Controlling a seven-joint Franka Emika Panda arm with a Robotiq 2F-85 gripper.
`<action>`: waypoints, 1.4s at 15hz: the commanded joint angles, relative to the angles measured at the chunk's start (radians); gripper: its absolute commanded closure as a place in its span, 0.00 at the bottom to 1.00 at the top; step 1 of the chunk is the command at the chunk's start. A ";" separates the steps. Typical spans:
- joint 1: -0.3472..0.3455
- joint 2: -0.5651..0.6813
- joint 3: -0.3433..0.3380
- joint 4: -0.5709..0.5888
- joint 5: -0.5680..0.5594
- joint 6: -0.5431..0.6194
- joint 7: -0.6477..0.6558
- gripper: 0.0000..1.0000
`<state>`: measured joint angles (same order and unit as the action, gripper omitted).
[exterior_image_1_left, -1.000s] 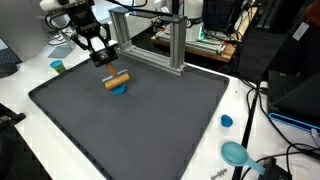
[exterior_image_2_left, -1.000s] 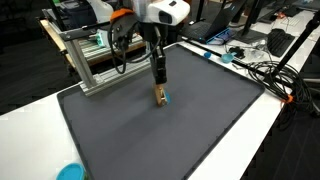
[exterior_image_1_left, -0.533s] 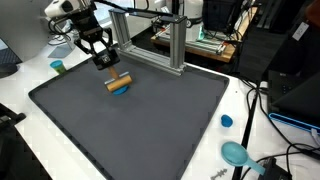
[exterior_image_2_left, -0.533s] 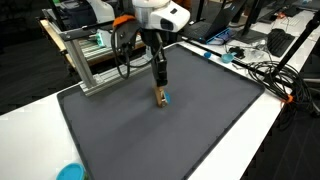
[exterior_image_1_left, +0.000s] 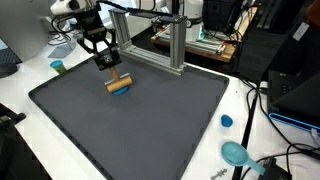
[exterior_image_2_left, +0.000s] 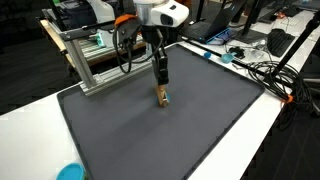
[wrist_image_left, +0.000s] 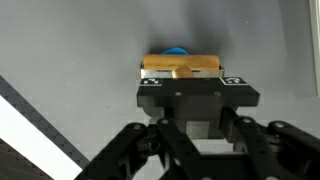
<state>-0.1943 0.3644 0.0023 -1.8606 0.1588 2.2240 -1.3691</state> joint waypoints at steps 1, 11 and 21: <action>-0.002 0.000 0.002 0.002 -0.001 -0.003 0.001 0.54; 0.033 0.020 0.007 -0.056 -0.025 0.097 0.023 0.79; 0.016 0.056 0.045 -0.052 0.039 0.073 -0.057 0.79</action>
<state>-0.1729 0.3552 0.0166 -1.8880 0.1532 2.2663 -1.3868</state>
